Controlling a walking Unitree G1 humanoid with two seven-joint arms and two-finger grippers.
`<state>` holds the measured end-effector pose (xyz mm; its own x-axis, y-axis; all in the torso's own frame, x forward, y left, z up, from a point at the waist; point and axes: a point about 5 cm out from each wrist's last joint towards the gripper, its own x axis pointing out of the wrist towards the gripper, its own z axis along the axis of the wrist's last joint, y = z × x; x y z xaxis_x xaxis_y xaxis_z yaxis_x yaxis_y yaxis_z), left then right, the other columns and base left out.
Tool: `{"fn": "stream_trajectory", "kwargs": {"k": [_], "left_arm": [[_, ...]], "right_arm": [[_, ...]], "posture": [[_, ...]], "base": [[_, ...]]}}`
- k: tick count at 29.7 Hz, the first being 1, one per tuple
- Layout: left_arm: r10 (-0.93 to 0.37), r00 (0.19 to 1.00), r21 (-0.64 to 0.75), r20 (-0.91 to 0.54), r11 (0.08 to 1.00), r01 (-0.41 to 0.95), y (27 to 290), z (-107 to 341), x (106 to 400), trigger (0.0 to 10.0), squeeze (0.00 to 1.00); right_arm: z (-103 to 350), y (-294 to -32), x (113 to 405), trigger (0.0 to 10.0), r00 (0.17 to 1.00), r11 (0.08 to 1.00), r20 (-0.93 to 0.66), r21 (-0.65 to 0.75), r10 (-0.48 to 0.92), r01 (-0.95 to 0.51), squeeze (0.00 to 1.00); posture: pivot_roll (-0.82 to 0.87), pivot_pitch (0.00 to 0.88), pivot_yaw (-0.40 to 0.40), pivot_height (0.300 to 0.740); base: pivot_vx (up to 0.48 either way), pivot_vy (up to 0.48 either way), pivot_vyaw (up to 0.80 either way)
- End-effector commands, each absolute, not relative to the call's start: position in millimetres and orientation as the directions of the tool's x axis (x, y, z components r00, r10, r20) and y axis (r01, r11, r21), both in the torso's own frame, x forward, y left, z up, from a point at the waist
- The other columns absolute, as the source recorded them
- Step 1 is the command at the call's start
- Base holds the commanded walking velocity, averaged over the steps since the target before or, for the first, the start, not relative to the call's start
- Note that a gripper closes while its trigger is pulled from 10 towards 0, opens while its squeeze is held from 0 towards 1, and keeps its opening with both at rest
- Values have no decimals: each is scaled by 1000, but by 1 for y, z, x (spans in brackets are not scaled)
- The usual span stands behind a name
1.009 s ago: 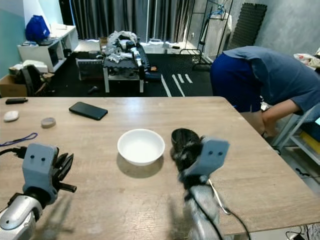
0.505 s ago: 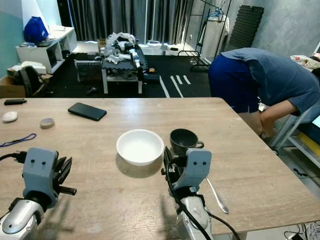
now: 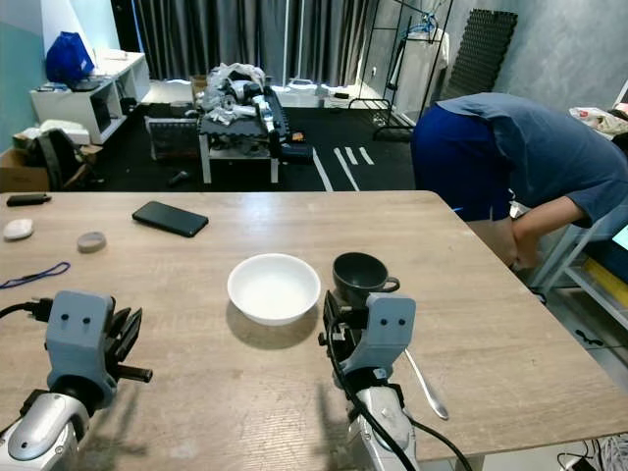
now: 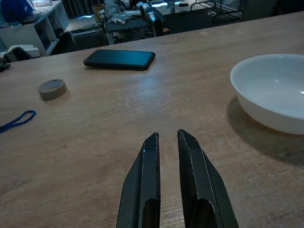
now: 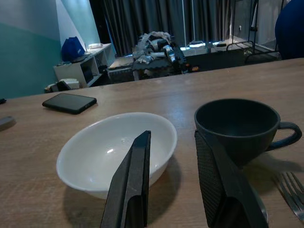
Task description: Setting the table
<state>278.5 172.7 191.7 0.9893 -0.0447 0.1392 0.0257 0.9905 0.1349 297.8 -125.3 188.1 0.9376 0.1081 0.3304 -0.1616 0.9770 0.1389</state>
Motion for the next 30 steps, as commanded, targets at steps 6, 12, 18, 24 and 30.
{"fn": "stream_trajectory", "kwargs": {"k": [6,12,18,24,30], "left_arm": [[-33,992,137,121,990,16,175,186,278,10000,0],[-33,992,137,120,990,17,175,186,278,10000,0],[-33,992,136,121,991,16,175,187,278,10000,0],[-34,992,137,122,990,17,175,187,278,10000,0],[-39,991,127,126,992,23,174,188,278,10000,0]], "right_arm": [[183,-125,298,10000,947,978,304,140,104,-152,0],[182,-126,298,10000,948,979,304,141,100,-148,0],[182,-126,298,10000,948,979,303,140,99,-147,0],[182,-126,298,10000,948,979,303,140,97,-145,0],[181,-125,299,10000,949,979,301,141,96,-144,0]], "posture": [[66,103,57,740],[67,103,58,740],[66,104,59,740],[67,104,60,740],[68,103,62,740]], "base": [[-346,0,0],[-345,0,0],[-340,0,0],[-225,0,0],[0,0,0]]}}
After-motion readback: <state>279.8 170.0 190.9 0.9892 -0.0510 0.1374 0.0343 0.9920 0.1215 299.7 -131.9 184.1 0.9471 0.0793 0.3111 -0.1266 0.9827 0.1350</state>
